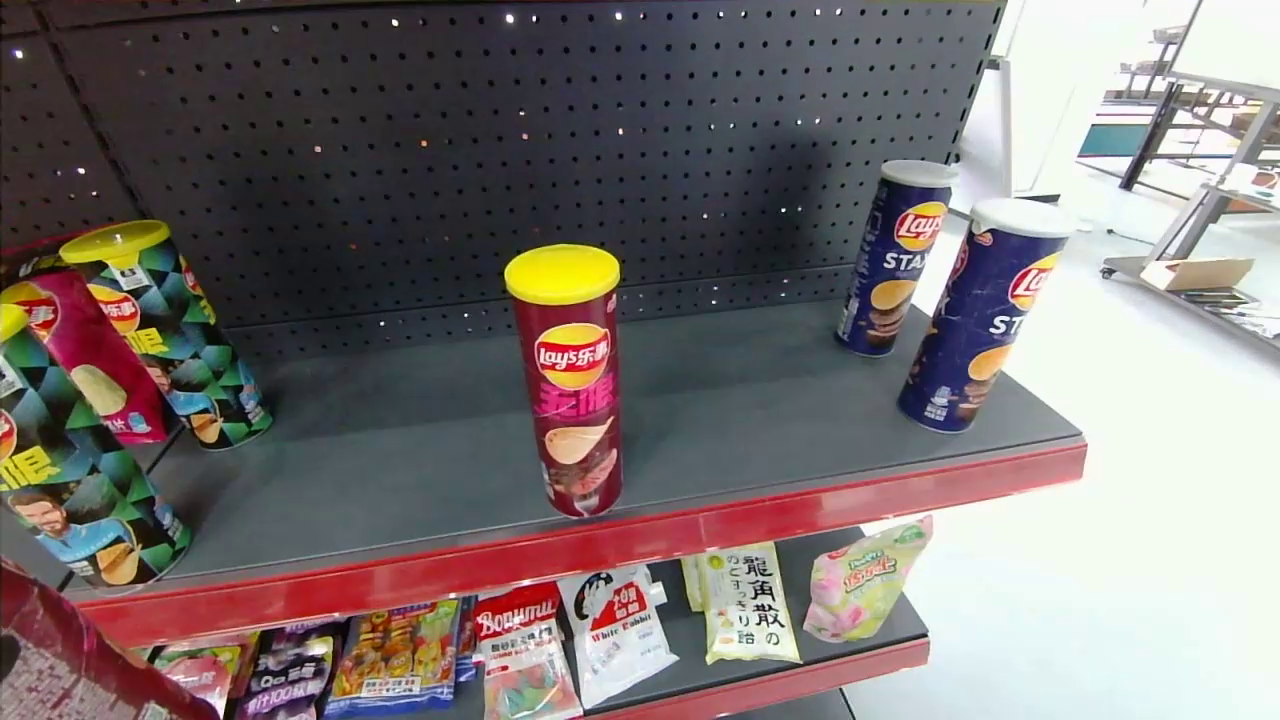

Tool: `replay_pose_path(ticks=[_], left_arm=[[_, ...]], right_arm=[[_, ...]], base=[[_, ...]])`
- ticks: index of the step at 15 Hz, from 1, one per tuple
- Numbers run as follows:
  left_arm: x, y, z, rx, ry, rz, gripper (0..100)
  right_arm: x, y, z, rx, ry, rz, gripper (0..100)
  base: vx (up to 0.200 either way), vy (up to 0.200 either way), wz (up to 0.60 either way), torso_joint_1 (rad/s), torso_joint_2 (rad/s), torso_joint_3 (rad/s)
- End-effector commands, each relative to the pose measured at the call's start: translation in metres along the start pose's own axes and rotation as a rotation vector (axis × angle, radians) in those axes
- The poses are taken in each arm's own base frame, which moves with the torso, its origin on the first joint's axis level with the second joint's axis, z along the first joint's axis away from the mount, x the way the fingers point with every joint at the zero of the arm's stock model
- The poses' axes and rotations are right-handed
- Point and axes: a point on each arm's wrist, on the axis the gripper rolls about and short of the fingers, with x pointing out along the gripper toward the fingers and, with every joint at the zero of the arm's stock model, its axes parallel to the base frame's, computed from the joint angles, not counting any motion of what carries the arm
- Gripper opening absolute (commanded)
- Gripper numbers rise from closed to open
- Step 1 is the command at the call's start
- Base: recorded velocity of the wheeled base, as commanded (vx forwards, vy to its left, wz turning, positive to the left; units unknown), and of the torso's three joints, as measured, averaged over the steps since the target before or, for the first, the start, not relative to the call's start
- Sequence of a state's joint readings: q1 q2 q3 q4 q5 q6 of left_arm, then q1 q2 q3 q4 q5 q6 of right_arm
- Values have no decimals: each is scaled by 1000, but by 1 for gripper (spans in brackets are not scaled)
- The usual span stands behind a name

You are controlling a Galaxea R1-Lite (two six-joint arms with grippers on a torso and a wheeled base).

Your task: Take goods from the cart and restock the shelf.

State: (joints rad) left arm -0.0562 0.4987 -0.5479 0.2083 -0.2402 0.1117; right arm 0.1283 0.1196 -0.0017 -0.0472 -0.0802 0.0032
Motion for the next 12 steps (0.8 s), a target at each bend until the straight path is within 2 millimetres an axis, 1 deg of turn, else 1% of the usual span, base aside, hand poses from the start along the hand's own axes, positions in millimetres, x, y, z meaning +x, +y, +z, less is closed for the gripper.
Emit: replay_pose_path(ticks=[1,2,3,5,6,9,12], left_arm=[[2,0,0,-2,7,-4,0],[1,0,0,-1,6,-3,0],[1,0,0,-1,5,-3,0],[0,0,0,0,0,-3,0],[0,0,0,0,0,-3,0],[1,0,0,0,3,-3,0],[-1,0,0,-20,-7,1,0]], right_arm=[[1,2,1,8,17,-141,100],[0,2,1,14,5,-176,100],[-3,4,-1,10,-33,-135,100],[-6,5,-5,-64,-45,-39,100],[-9,5,-7,-69,-65,26,100],[-9,4,-8,9,-64,-51,100],[-9,4,-8,12,-67,-58,100]], base=[[0,0,0,0,0,0],[0,0,0,0,0,0],[0,0,0,0,0,0],[0,0,0,0,0,0],[0,0,0,0,0,0],[0,0,0,0,0,0],[0,0,0,0,0,0]])
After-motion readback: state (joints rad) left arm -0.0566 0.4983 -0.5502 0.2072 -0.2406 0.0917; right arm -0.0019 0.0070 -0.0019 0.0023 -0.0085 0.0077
